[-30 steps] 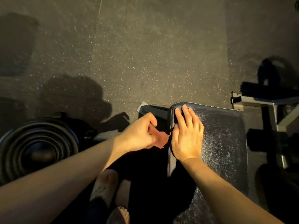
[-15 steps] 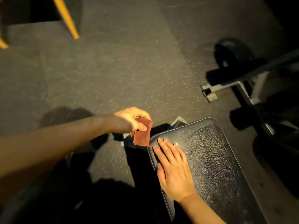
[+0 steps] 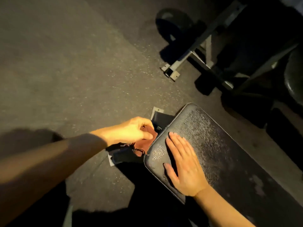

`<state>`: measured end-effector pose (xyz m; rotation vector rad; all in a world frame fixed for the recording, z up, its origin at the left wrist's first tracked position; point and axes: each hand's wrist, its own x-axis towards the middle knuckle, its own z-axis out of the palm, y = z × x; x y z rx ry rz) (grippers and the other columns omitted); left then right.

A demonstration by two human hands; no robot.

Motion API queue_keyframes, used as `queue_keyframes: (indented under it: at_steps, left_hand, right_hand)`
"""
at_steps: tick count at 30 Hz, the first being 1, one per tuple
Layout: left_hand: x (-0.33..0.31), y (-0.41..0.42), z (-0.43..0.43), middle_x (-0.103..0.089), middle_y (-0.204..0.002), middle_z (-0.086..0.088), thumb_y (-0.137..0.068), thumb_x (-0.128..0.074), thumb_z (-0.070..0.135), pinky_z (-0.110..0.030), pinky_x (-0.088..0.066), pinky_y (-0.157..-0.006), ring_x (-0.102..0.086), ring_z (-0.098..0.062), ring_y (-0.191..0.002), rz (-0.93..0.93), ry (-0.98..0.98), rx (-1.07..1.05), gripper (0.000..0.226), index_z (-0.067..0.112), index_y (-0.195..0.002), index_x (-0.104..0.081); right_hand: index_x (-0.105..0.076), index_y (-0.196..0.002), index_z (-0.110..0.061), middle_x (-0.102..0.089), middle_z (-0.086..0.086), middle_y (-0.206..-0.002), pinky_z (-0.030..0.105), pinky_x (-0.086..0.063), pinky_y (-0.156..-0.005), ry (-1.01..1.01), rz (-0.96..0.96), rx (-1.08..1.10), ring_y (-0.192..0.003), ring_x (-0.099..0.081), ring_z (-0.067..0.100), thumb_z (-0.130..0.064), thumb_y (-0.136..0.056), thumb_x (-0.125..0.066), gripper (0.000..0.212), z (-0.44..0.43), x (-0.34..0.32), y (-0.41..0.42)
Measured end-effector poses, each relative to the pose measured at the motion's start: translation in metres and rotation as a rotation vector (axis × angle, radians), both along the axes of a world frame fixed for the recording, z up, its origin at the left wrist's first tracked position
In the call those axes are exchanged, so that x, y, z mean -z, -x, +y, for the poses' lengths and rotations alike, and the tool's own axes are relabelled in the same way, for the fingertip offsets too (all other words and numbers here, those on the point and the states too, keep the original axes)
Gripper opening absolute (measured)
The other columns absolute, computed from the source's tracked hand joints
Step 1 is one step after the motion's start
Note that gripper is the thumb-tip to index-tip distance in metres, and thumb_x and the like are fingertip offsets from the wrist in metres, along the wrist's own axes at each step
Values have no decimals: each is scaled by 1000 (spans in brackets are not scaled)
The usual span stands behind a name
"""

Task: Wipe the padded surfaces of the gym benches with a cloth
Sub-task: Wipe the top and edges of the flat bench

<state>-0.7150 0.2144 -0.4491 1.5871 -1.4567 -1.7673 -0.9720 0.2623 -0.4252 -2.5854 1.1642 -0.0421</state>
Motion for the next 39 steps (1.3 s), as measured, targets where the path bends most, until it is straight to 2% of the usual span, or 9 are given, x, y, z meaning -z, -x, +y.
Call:
queue_keyframes:
  at_steps: [2,7,11,13,19,23,27,33,39]
  left_hand:
    - [7,7,-8,-72,-84,11,-92,-72,6,-8,-45,-67,-63,6,-71,28,13,-38,13,17,-99,-72]
    - [19,6,-19,-74,-83,13,-89,-77,12,-7,-45,-67,-67,6,-75,105,80,-21,13,23,-94,-74]
    - [26,2,-18,-76,-82,14,-90,-77,17,-9,-47,-68,-66,6,-74,92,195,49,9,26,-94,-77]
    - [32,-3,-9,-75,-81,12,-89,-78,16,-13,-46,-70,-65,6,-72,69,274,72,10,26,-92,-77]
    - [55,-12,2,-74,-86,11,-86,-79,21,-26,-52,-81,-68,-5,-83,156,370,101,9,27,-93,-79]
    - [48,17,-33,-75,-87,3,-92,-73,14,-12,-49,-59,-65,2,-64,236,360,-34,10,18,-101,-76]
    - [48,14,-38,-72,-73,5,-93,-71,11,-15,-47,-52,-65,0,-55,310,313,-18,9,17,-101,-73]
    - [71,-23,11,-69,-71,21,-86,-78,14,-16,-46,-69,-59,6,-68,330,244,196,15,29,-88,-76]
    - [54,14,-28,-75,-89,8,-90,-74,26,-35,-56,-84,-71,-14,-89,365,267,-66,5,29,-95,-75]
  right_hand:
    - [-30,-158,-9,-20,3,-169,53,-22,-123,7,-25,70,-156,-14,21,-38,-101,-47,66,0,2,-2]
    - [-44,-152,-11,-33,0,-163,45,-25,-123,119,-44,185,-153,-25,16,-38,-102,-46,56,5,7,-8]
    - [-66,-121,-17,-60,-5,-136,36,-40,-106,268,-125,362,-128,-52,16,-29,-96,-55,31,2,13,-26]
    - [-67,-110,-19,-64,-8,-121,35,-42,-96,330,-129,458,-115,-55,16,-29,-93,-53,24,-12,16,-37]
    - [-64,-124,-17,-60,-5,-132,41,-44,-102,376,-97,601,-122,-52,18,-29,-97,-45,36,-24,29,-54]
    - [-64,-125,-18,-60,-7,-131,38,-44,-102,378,-114,641,-122,-52,14,-22,-97,-47,33,-22,25,-57]
    - [-64,-124,-16,-61,-7,-130,36,-43,-104,380,-120,660,-122,-52,13,-10,-97,-54,29,-21,21,-62]
    - [-65,-125,-16,-61,-7,-134,32,-41,-108,376,-75,715,-126,-51,11,-17,-97,-50,32,-20,20,-68]
    - [-65,-125,-17,-61,-9,-134,33,-41,-108,372,-63,735,-128,-50,9,-19,-96,-49,33,-20,18,-71]
